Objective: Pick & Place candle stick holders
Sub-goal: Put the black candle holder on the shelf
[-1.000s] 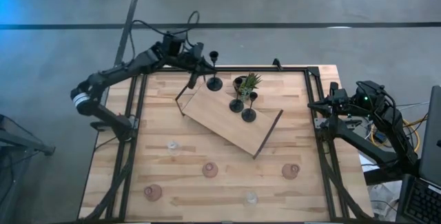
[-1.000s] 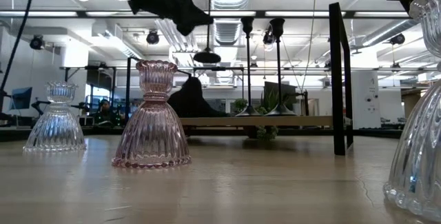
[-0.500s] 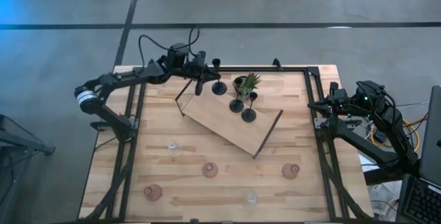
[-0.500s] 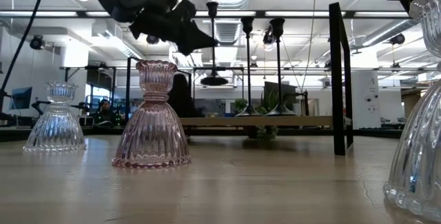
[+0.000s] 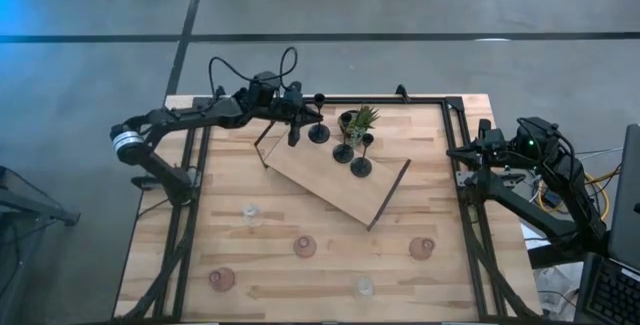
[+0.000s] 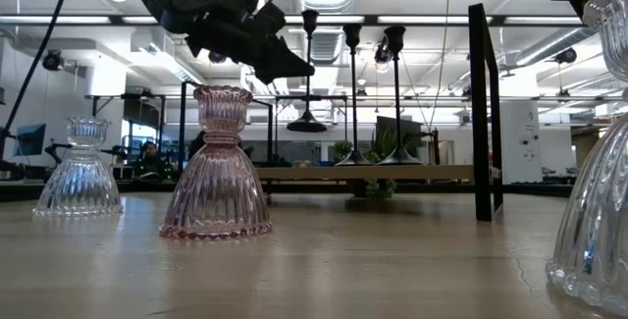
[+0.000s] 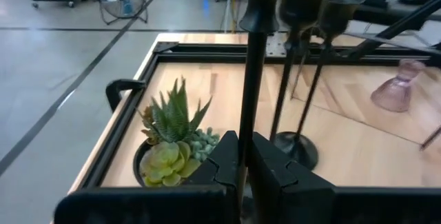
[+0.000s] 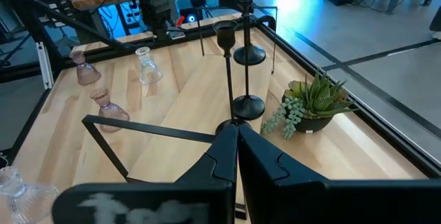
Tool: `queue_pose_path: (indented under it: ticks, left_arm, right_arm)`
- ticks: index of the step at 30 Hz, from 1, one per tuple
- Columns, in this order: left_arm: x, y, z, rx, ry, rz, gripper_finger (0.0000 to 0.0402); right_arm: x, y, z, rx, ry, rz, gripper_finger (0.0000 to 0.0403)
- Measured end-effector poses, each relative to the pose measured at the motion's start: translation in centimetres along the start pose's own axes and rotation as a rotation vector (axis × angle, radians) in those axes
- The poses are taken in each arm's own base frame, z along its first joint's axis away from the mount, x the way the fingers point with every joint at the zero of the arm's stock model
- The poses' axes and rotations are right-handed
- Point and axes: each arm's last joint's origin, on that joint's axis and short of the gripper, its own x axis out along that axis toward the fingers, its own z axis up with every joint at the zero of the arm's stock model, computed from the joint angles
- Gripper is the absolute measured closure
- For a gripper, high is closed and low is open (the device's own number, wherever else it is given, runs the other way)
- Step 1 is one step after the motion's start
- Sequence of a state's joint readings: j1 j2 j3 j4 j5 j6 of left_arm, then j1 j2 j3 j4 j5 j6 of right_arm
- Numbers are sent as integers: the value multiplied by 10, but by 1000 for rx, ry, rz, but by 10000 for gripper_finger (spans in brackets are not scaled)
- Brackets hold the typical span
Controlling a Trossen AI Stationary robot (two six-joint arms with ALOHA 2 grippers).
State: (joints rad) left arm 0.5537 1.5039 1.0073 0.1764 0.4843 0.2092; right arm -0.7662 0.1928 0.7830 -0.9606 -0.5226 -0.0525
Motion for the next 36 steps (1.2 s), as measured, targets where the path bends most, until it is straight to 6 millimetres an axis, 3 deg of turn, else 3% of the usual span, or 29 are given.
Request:
queue_pose_path:
  ticks: [11, 29, 36]
  left_arm:
    - [25, -1, -16, -71, 24, 71, 385]
    - [27, -3, -32, -142, 23, 162, 385]
    - [28, -6, -32, -77, 35, 120, 385]
  right_arm:
    - [0, 0, 0, 0, 0, 0, 394]
    - [0, 0, 0, 0, 0, 0, 394]
    - [0, 0, 0, 0, 0, 0, 394]
